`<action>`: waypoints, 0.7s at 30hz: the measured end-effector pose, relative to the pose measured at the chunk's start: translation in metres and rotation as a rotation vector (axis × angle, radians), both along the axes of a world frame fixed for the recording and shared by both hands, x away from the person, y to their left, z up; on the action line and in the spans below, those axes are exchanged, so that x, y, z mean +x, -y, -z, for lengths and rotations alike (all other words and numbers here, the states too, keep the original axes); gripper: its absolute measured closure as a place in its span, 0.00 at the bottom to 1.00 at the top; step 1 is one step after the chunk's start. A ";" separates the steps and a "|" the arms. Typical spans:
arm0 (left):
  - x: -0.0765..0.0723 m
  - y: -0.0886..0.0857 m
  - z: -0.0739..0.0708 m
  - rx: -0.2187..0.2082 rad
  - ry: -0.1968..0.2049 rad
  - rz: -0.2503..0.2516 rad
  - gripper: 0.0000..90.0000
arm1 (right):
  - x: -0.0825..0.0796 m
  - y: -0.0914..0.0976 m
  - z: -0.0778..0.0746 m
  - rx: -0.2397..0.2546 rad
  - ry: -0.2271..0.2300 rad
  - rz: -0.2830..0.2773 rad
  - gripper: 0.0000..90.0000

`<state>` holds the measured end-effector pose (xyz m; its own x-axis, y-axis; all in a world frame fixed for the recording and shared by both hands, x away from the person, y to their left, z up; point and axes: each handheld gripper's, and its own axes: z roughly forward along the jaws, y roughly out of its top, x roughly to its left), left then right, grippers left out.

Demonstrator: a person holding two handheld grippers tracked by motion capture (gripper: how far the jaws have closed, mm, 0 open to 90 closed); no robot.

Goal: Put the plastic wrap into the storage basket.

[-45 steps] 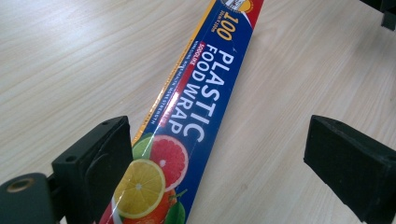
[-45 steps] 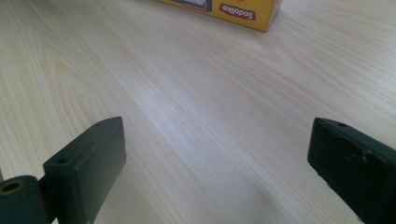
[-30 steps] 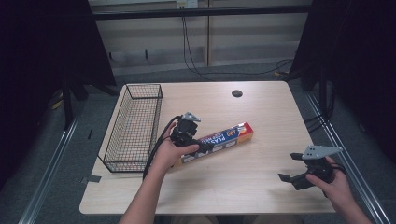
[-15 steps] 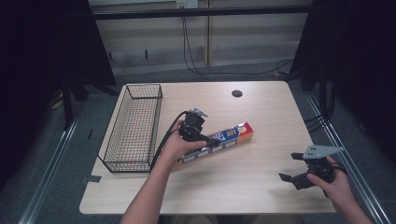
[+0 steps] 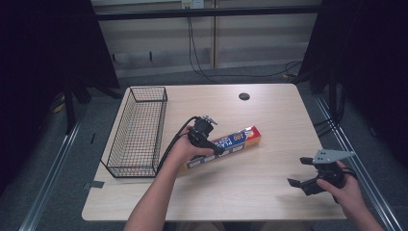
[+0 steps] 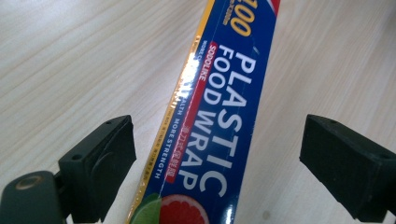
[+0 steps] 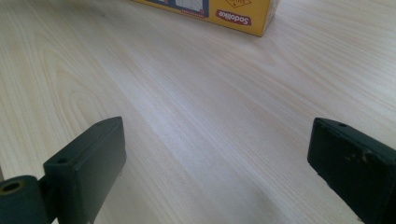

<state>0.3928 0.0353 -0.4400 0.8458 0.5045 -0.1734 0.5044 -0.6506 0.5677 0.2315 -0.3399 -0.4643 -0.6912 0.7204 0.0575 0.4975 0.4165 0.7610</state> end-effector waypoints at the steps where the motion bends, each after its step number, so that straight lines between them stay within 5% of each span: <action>1: 0.001 0.000 0.002 0.009 -0.010 -0.005 0.11 | 0.000 0.000 0.000 0.001 0.001 0.000 0.05; 14: 0.005 0.001 0.008 0.036 -0.029 -0.021 0.15 | 0.000 0.001 0.000 0.003 -0.002 0.002 0.05; 21: 0.007 0.004 0.009 0.089 -0.028 0.002 0.17 | 0.001 0.001 0.000 0.005 -0.009 0.000 0.05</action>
<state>0.3996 0.0316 -0.4486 0.8423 0.5172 -0.1514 0.5178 -0.6988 0.4935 0.2322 -0.3409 -0.4647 -0.6907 0.7200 0.0671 0.5039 0.4127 0.7588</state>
